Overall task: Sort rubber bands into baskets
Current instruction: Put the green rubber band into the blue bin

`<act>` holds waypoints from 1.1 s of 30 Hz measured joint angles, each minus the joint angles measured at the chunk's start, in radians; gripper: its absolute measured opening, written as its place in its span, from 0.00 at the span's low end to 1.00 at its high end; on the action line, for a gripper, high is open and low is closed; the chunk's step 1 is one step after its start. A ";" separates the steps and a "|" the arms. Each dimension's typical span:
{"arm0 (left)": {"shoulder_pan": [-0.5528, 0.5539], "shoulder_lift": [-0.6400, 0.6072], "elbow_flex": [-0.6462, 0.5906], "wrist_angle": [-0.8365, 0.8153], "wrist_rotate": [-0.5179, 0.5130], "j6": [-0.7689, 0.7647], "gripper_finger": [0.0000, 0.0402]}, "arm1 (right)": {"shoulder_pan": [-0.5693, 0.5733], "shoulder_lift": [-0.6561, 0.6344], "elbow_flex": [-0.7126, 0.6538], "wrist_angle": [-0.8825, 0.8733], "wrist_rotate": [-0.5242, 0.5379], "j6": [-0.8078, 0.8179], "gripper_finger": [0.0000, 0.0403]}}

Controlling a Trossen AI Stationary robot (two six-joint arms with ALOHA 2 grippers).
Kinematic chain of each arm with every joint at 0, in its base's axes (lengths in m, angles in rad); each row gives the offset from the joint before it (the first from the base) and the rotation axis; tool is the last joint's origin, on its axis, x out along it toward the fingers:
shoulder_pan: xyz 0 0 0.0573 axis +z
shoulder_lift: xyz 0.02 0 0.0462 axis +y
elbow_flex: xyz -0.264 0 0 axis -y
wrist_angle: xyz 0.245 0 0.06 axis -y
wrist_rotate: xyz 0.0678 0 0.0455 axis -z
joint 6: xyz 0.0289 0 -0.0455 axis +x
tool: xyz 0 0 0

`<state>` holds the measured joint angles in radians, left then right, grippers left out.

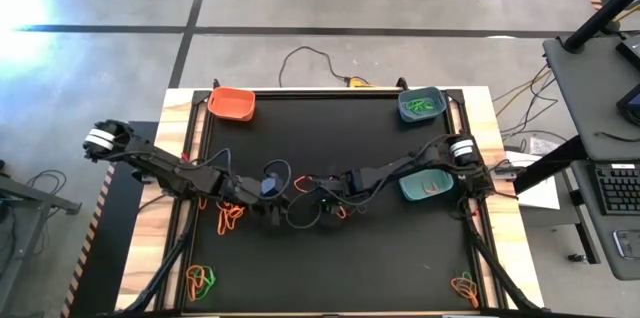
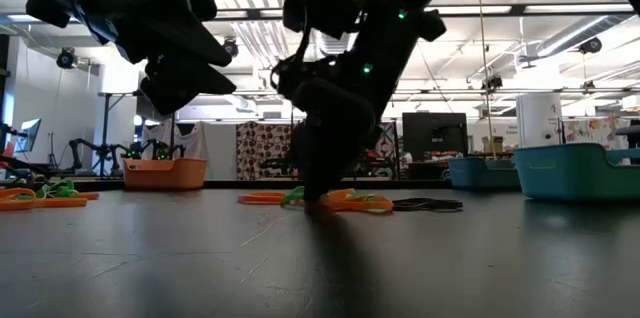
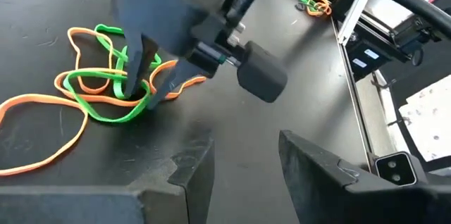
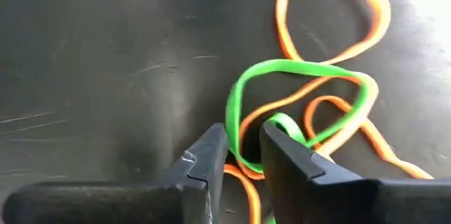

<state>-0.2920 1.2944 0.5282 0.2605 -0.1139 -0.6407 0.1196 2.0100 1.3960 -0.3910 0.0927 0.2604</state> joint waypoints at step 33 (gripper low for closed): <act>0.076 -0.081 -0.067 0.046 -0.034 0.071 0.35 | -0.095 -0.131 0.157 -0.220 -0.088 -0.087 0.02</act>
<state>-0.2163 1.2135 0.4612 0.3064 -0.1482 -0.5701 0.0242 1.8791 1.5526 -0.6106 0.0050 0.1738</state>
